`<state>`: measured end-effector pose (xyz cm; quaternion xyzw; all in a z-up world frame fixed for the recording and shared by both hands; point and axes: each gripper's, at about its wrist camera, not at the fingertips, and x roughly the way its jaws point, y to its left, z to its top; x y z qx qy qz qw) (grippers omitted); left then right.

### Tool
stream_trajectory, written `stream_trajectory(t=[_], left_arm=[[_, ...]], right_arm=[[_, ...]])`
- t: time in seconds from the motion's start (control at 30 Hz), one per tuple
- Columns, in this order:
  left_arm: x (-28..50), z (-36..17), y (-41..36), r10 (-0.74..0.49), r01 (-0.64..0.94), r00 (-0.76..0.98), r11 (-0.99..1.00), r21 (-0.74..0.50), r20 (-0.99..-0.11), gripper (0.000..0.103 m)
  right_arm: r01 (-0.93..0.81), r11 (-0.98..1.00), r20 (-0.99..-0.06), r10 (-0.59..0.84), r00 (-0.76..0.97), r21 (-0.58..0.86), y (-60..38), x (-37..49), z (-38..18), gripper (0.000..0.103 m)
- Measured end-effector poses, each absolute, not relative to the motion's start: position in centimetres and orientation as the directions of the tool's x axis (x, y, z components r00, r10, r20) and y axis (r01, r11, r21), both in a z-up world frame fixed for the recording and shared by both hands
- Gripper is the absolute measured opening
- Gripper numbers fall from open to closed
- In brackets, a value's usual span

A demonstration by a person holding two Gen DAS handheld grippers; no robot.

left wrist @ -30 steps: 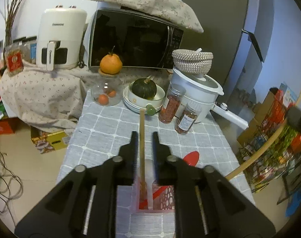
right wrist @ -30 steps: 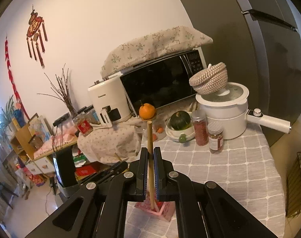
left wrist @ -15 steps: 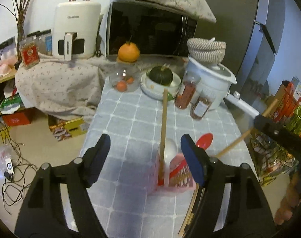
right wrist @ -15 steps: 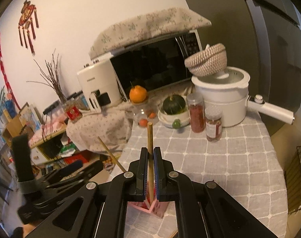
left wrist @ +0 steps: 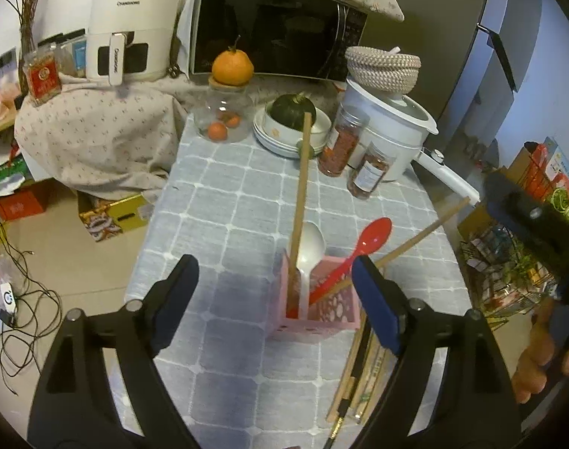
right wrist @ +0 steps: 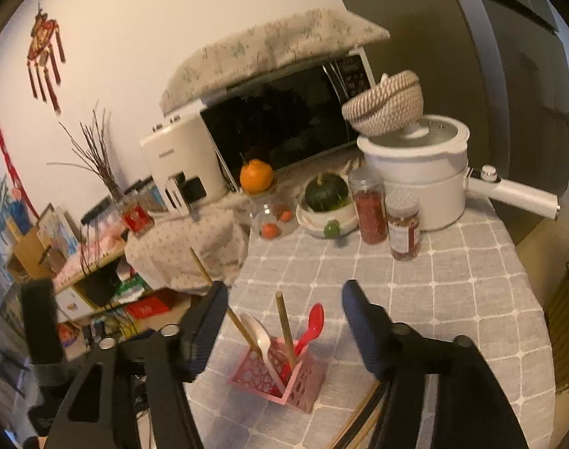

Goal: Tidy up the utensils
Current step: 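Lower right tool's chopstick into the pink basket and open it, then withdraw both open tools from the pink basket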

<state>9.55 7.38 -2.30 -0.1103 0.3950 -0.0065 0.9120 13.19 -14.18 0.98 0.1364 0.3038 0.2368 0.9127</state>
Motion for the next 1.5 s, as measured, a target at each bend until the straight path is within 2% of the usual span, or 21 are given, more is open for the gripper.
stream_trajectory(t=[0.13, 0.3, 0.67, 1.03, 1.37, 1.5], left_arm=[[9.2, -2.5, 6.9, -0.108, -0.068, 0.683, 0.976, -0.209, -0.723, 0.086], [8.5, -3.1, 6.4, -0.12, -0.049, 0.672, 0.977, -0.205, -0.731, 0.093], [7.9, -6.3, 4.9, -0.101, -0.018, 0.606, 0.99, -0.141, -0.789, 0.095], [8.0, -8.2, 4.3, -0.088, -0.021, 0.528, 0.993, -0.117, -0.845, 0.095], [8.7, -9.2, 4.1, -0.082, -0.034, 0.461, 0.993, -0.11, -0.884, 0.095], [8.8, -9.3, 3.9, -0.093, -0.028, 0.448, 0.993, -0.118, -0.889, 0.095]], right_arm=[[-0.347, 0.858, -0.454, 0.499, 0.738, 0.379, -15.7, 12.2, 2.0, 0.084], [-0.327, 0.874, -0.47, 0.473, 0.746, 0.36, -17.5, 11.6, 1.6, 0.088], [-0.252, 0.933, -0.632, 0.361, 0.686, 0.259, -19.5, 11.8, -3.9, 0.089], [-0.187, 0.966, -0.822, 0.249, 0.512, 0.176, -19.8, 13.6, -11.1, 0.089], [-0.099, 0.991, -0.938, 0.12, 0.326, 0.092, -19.9, 16.1, -16.9, 0.089], [-0.058, 0.994, -0.954, 0.108, 0.278, 0.096, -20.5, 17.0, -18.6, 0.089]])
